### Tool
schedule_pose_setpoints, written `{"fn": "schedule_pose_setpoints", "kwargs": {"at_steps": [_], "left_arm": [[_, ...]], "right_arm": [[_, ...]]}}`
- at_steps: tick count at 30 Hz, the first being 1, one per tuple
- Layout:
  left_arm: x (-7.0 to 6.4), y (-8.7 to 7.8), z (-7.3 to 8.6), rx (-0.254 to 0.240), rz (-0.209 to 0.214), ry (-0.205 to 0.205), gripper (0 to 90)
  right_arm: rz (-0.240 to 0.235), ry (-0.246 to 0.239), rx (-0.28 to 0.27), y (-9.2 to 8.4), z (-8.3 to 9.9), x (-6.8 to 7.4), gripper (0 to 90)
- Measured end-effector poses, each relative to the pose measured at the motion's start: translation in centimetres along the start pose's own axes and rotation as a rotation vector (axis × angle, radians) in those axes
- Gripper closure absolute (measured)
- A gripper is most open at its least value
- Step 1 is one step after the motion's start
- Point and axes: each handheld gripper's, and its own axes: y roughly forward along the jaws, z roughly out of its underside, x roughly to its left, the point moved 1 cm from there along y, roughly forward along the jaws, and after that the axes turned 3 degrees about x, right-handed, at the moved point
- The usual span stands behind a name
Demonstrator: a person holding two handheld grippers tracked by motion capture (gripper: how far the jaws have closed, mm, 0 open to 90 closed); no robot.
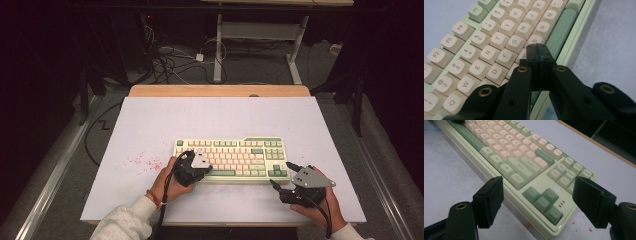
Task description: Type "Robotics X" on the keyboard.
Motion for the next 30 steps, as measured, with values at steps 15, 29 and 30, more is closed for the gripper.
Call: {"fn": "schedule_pose_setpoints", "kwargs": {"at_steps": [15, 29, 30], "left_arm": [[1.6, -4.5, 2.1, -0.141, -0.124, -0.007, 65.1], [2.8, -5.3, 6.2, -0.124, -0.260, -0.098, 22.7], [2.8, -5.3, 6.5, -0.126, -0.260, -0.104, 22.0]], "right_arm": [[0.014, 0.012, -0.001, -0.2, 0.1, -0.4, 25.5], [0.027, 0.026, 0.009, -0.2, 0.1, -0.9, 26.0], [0.027, 0.026, 0.009, -0.2, 0.1, -0.9, 26.1]]}}
